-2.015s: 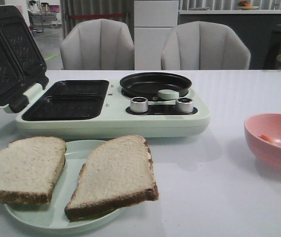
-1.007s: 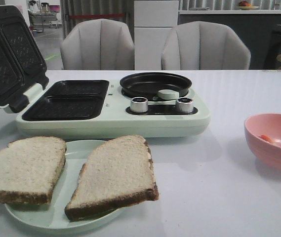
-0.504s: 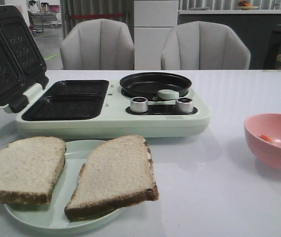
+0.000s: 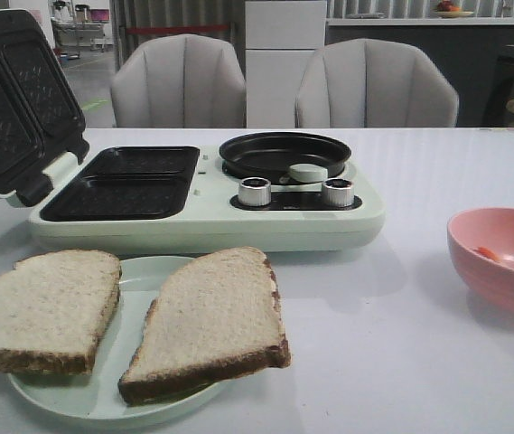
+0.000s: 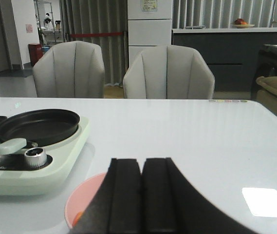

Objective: Make breakfast with bread and shrimp

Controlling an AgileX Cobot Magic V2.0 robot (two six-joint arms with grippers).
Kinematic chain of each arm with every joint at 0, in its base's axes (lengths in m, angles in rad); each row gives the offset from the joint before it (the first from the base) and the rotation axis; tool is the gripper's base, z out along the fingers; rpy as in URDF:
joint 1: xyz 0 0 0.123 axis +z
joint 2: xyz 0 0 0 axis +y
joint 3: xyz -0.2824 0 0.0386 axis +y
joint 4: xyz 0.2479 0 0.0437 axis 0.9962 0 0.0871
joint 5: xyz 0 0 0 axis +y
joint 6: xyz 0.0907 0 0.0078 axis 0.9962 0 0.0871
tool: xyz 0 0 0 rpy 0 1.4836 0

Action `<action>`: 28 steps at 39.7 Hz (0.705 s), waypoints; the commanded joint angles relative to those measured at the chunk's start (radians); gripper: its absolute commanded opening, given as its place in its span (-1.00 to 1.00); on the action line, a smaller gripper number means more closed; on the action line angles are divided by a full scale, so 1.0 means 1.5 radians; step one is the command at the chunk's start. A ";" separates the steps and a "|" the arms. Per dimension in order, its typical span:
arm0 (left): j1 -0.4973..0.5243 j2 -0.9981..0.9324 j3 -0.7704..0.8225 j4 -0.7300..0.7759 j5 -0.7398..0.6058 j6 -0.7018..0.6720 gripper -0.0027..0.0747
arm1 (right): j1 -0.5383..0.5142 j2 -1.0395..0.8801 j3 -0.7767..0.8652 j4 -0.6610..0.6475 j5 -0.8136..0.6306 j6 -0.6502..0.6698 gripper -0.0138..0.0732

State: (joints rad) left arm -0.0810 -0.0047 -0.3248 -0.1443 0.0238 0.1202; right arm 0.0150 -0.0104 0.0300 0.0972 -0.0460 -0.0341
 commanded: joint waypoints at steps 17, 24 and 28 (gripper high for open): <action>0.000 0.127 -0.147 -0.008 0.161 -0.006 -0.68 | -0.002 0.094 -0.324 -0.008 0.211 0.013 -0.63; 0.000 0.221 -0.175 -0.008 0.201 -0.006 -0.68 | -0.002 0.193 -0.390 -0.008 0.289 0.013 -0.63; 0.000 0.264 -0.175 -0.008 0.210 -0.006 -0.68 | -0.002 0.246 -0.397 -0.007 0.304 0.013 -0.63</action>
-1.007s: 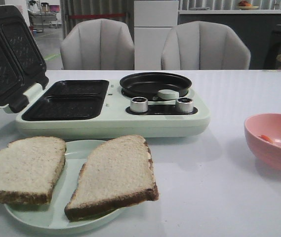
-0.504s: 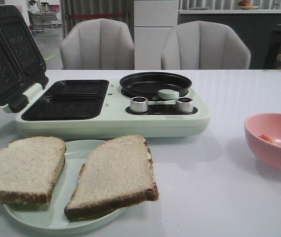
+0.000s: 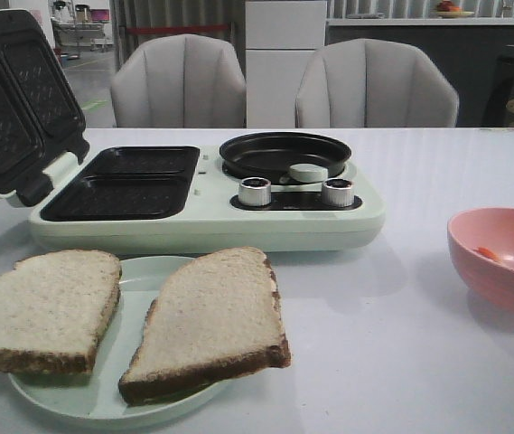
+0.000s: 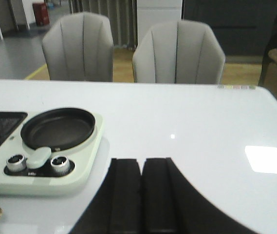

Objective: Make breakfast with bread and shrimp

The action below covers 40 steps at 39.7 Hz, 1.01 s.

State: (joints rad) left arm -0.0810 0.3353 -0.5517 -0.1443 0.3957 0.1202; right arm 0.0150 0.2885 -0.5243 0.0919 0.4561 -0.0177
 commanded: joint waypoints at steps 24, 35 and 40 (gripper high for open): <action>0.000 0.148 -0.022 -0.003 0.039 -0.005 -0.15 | -0.002 0.196 -0.025 -0.015 0.050 -0.008 0.01; -0.017 0.150 -0.022 0.009 0.031 0.025 0.59 | -0.002 0.196 -0.025 -0.015 0.051 -0.008 0.60; -0.087 0.167 -0.022 0.009 0.032 0.097 0.59 | -0.002 0.196 -0.025 -0.015 0.051 -0.008 0.60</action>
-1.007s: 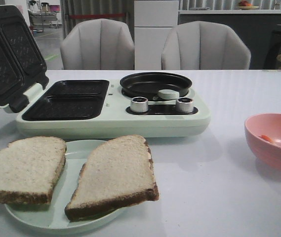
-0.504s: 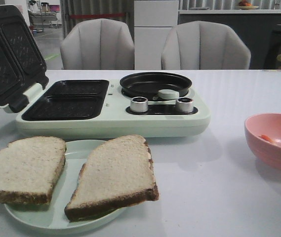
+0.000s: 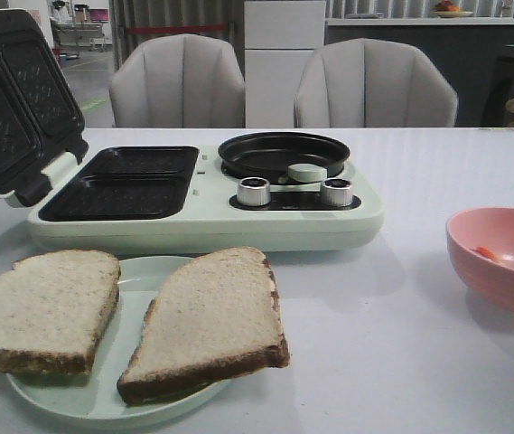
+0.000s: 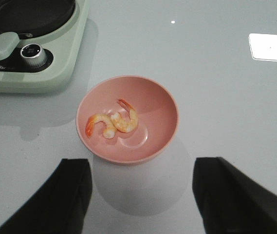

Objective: Make breakfast with bread and shrimp

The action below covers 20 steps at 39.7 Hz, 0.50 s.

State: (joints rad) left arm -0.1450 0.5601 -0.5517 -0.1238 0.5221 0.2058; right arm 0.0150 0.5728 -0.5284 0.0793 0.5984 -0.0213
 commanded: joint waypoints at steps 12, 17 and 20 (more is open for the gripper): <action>-0.309 0.145 -0.001 0.156 0.010 0.059 0.59 | -0.002 0.006 -0.022 -0.007 -0.044 -0.005 0.60; -0.392 0.222 0.023 0.318 0.022 -0.065 0.58 | -0.002 0.006 -0.022 -0.007 -0.044 -0.005 0.60; -0.433 0.267 0.032 0.441 0.026 -0.164 0.57 | -0.002 0.006 -0.022 -0.007 -0.044 -0.005 0.60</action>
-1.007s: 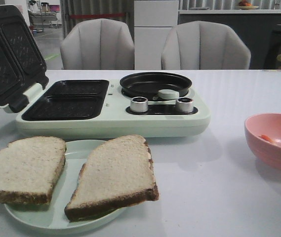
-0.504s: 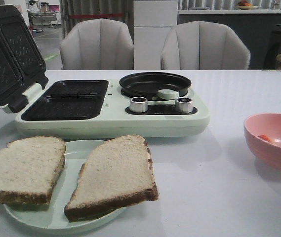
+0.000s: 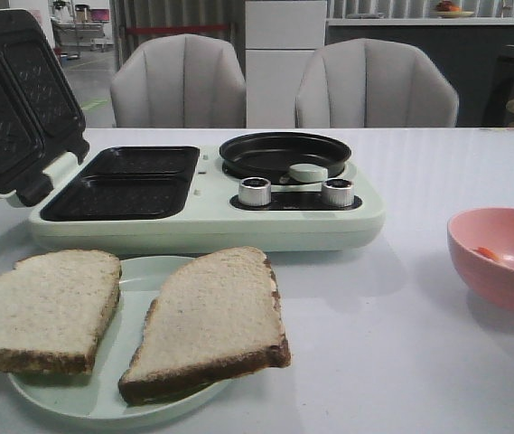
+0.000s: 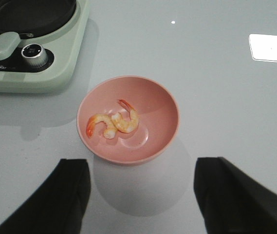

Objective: Make breakfast with bread and shrimp

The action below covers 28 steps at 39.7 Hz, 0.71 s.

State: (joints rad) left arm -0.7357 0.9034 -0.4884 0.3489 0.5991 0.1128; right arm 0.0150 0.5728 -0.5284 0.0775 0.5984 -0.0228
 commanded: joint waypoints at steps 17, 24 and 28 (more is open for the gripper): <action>-0.154 0.271 0.017 0.570 0.056 -0.461 0.57 | -0.002 0.006 -0.022 -0.006 -0.044 -0.004 0.60; -0.154 0.341 0.017 0.649 0.086 -0.524 0.57 | -0.002 0.006 -0.022 -0.006 -0.044 -0.004 0.60; -0.154 0.373 0.017 0.680 0.100 -0.555 0.57 | -0.002 0.006 -0.022 -0.006 -0.044 -0.004 0.60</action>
State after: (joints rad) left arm -0.9600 1.4497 -0.4457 1.2942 0.6885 -0.6600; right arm 0.0150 0.5728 -0.5284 0.0775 0.5984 -0.0228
